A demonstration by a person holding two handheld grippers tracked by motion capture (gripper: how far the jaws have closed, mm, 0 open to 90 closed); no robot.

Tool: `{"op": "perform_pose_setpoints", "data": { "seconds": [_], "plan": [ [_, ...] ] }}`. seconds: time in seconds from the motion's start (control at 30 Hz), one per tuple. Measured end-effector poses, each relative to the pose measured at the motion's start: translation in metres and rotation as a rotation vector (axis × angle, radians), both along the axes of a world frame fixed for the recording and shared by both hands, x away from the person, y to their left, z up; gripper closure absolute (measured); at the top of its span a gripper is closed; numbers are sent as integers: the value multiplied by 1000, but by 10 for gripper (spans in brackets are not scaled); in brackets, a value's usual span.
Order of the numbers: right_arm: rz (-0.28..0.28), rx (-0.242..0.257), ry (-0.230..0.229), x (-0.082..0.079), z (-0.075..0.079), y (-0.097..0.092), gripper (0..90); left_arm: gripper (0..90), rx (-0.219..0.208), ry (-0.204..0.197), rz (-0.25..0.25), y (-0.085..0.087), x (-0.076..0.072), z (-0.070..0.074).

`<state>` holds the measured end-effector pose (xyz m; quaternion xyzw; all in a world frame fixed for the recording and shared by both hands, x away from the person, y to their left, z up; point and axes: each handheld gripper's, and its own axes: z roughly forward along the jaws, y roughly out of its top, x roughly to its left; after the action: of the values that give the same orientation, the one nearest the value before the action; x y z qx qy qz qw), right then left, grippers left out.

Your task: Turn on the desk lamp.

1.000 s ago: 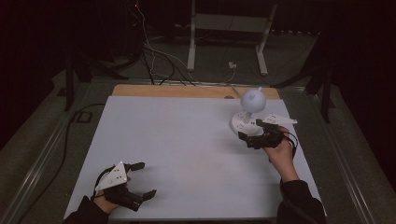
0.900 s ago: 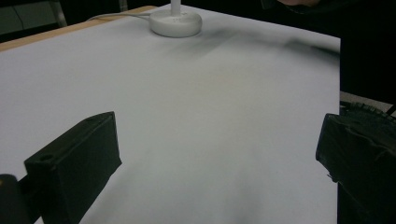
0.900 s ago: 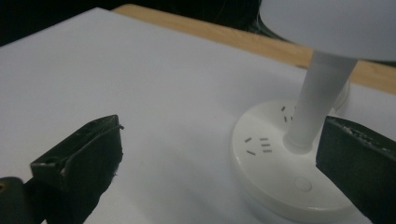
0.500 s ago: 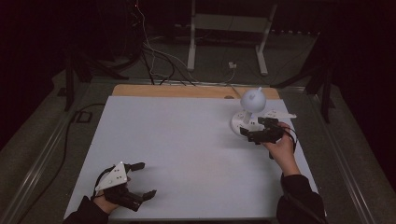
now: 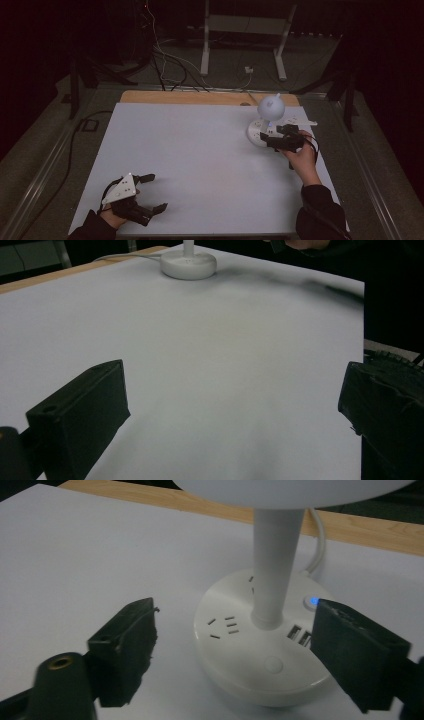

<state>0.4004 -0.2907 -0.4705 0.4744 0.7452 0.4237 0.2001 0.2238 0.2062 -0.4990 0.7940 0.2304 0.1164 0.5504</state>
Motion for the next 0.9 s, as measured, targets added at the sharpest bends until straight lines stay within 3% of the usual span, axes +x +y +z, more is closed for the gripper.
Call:
{"op": "perform_pose_setpoints", "data": {
  "seconds": [0.3,0.57,0.6,0.9],
  "plan": [
    [-57,-40,17,3,-3,-2,552,3,0,1,0,0,0,0],
    [-70,-61,15,5,-8,-4,677,3,3,2,0,0,0,0],
    [-70,-64,21,6,-9,-5,723,3,5,1,-1,0,0,0],
    [-69,-107,52,9,-15,-5,841,3,2,3,0,0,1,0]
  ]
}}
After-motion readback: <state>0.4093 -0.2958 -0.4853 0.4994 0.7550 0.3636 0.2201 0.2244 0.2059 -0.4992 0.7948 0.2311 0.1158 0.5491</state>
